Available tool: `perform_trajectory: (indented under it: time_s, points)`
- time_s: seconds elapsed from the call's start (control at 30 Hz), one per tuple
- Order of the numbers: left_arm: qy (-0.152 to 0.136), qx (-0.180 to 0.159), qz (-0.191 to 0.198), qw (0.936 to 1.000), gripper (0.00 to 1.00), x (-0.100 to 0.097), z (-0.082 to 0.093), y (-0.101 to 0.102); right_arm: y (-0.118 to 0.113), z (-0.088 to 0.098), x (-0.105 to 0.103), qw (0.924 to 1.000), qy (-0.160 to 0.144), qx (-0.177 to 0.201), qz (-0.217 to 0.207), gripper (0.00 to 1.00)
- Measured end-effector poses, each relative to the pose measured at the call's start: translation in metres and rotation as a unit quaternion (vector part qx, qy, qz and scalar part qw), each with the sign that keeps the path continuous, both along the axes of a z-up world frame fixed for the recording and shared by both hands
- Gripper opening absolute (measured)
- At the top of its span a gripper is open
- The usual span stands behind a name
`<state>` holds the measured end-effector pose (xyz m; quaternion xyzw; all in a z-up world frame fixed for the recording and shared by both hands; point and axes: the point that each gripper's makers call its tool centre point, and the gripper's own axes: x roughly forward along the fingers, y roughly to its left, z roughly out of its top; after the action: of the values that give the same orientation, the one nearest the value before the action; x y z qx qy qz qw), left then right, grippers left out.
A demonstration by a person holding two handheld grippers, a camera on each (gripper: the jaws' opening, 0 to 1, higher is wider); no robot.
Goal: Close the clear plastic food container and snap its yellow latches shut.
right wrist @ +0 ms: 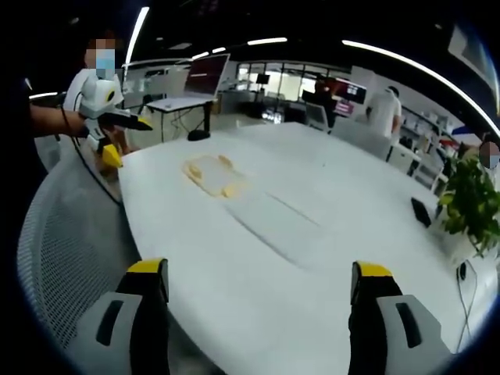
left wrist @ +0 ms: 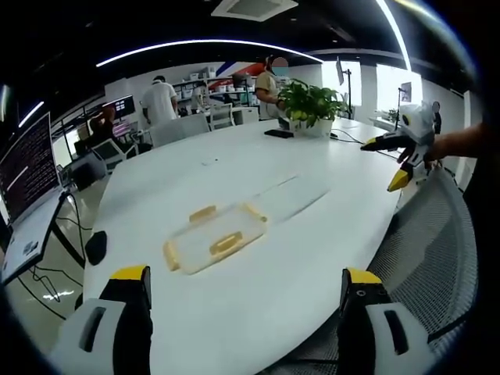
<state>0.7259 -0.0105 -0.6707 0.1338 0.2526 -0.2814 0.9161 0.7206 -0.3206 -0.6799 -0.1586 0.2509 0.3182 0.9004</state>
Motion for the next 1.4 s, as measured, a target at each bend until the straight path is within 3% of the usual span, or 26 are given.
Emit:
perform_trajectory:
  time_s: [0.5,1.4]
  points:
    - [-0.003,0.010,-0.008,0.9999,0.98,0.007,0.005,0.006,-0.001,0.008,0.009,0.9999,-0.004,-0.004,0.011,0.94]
    - [-0.001,0.025,-0.035,0.9991,0.95,0.033,0.014,0.022,0.014,0.014,0.024,0.9970,0.029,-0.009,0.071,0.89]
